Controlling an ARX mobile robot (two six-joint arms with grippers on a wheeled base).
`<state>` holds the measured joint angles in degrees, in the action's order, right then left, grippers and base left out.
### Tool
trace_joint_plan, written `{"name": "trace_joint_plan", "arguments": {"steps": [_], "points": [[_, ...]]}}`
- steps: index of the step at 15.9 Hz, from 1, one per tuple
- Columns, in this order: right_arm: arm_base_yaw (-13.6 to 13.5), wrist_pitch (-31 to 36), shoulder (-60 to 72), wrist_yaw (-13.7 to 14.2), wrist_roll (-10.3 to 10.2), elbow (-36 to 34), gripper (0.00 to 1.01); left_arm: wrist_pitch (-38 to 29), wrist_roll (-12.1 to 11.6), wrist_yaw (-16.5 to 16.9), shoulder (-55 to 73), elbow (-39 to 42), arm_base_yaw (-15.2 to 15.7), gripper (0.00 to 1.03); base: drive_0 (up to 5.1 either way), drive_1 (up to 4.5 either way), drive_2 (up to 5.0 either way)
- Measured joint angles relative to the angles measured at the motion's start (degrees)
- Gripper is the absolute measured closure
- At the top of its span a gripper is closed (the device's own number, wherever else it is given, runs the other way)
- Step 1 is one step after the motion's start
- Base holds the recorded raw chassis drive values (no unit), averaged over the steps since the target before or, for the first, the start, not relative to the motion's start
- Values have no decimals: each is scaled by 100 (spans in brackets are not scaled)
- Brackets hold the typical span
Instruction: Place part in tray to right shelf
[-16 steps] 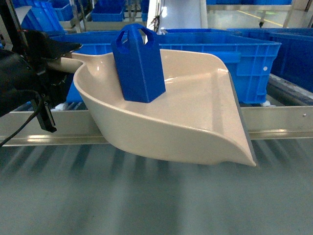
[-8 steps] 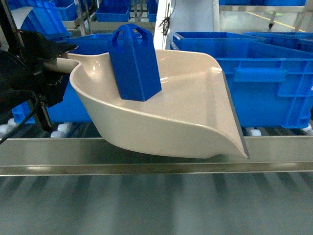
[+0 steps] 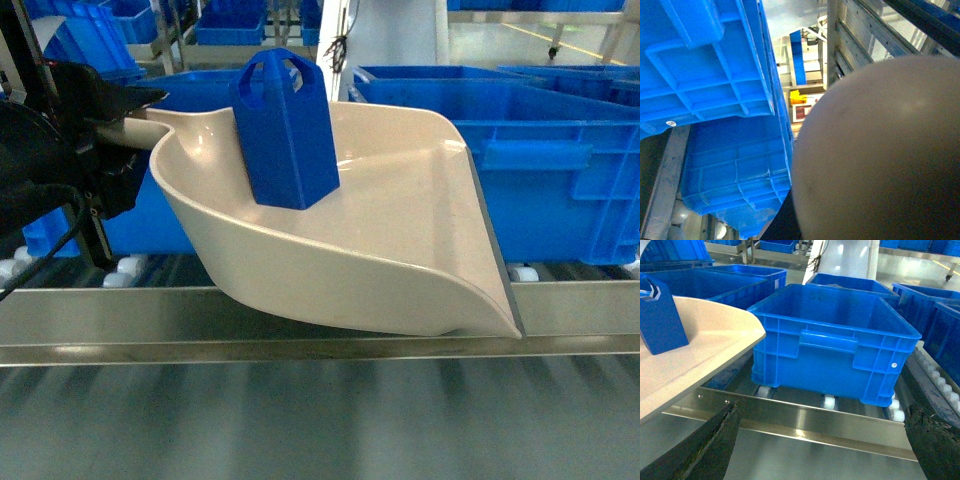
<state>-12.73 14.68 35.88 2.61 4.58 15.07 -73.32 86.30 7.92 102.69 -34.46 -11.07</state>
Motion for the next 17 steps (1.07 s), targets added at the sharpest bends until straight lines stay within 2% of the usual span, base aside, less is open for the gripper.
{"name": "trace_joint_plan", "arguments": {"steps": [14, 17], "points": [[0, 0, 0, 0, 0, 0, 3, 0, 0, 0, 0, 0, 2, 89, 7, 397, -382], [0, 0, 0, 0, 0, 0, 3, 0, 0, 0, 0, 0, 2, 89, 0, 0, 0]]}}
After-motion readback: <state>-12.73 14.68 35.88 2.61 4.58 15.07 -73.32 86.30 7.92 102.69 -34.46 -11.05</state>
